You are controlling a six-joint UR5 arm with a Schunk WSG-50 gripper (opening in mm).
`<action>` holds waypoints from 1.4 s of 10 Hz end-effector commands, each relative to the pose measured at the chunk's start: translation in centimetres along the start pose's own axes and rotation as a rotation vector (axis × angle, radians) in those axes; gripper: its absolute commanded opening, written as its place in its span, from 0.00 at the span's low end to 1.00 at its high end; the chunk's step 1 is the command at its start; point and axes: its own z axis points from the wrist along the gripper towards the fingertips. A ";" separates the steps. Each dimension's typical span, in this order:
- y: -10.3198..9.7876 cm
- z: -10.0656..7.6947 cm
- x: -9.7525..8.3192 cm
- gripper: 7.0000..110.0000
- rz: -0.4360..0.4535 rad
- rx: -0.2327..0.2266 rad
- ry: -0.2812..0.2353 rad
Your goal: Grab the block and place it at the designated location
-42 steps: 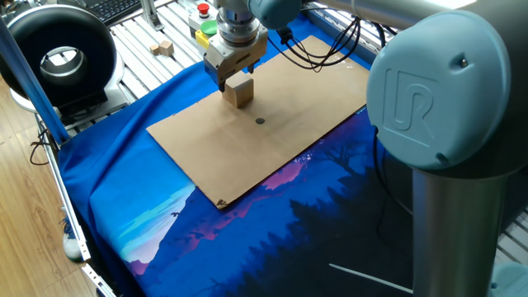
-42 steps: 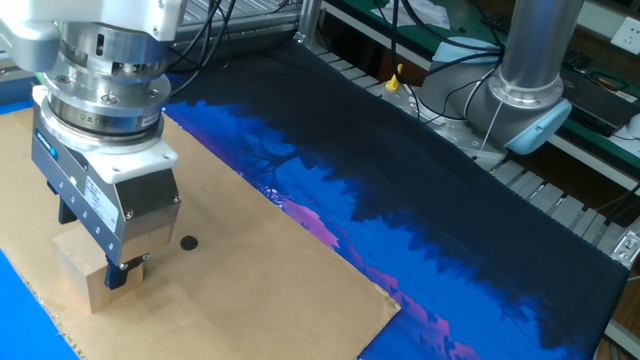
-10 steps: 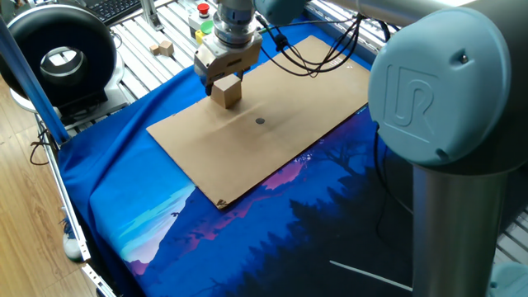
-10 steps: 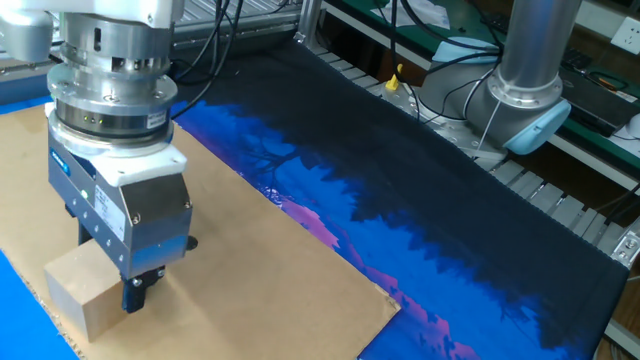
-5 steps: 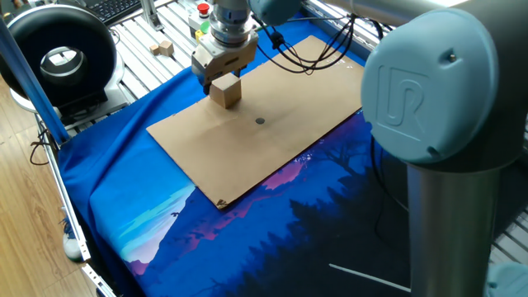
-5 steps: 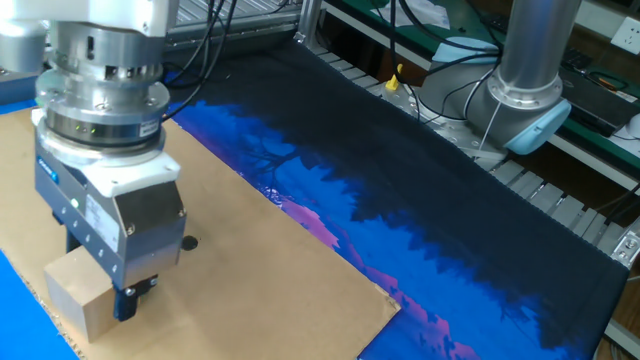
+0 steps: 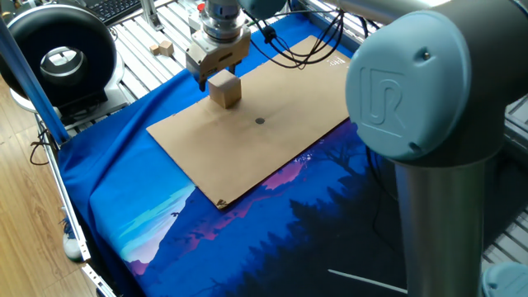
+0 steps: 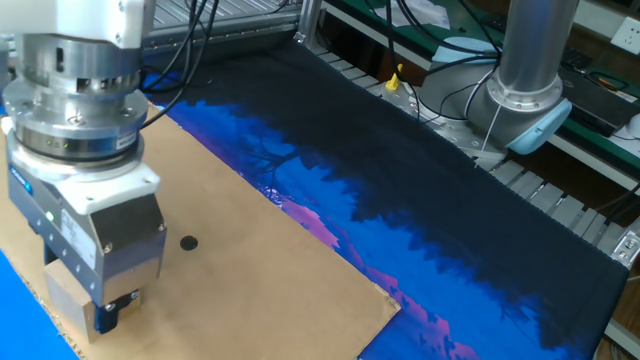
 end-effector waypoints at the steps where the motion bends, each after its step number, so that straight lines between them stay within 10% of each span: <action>1: 0.0 0.3 -0.7 0.00 0.009 0.008 -0.002; 4: 2.3 0.3 -1.0 0.00 -0.037 -0.083 -0.015; 5: 2.5 0.3 -0.9 0.79 -0.053 -0.090 -0.012; 7: 2.4 0.4 -0.8 0.97 -0.068 -0.085 -0.006; 10: 1.7 0.6 -0.8 0.97 -0.075 -0.064 -0.001; 11: 0.8 0.7 -0.8 0.15 -0.080 -0.029 0.001; 14: -0.3 0.8 -0.6 0.15 -0.069 0.013 0.012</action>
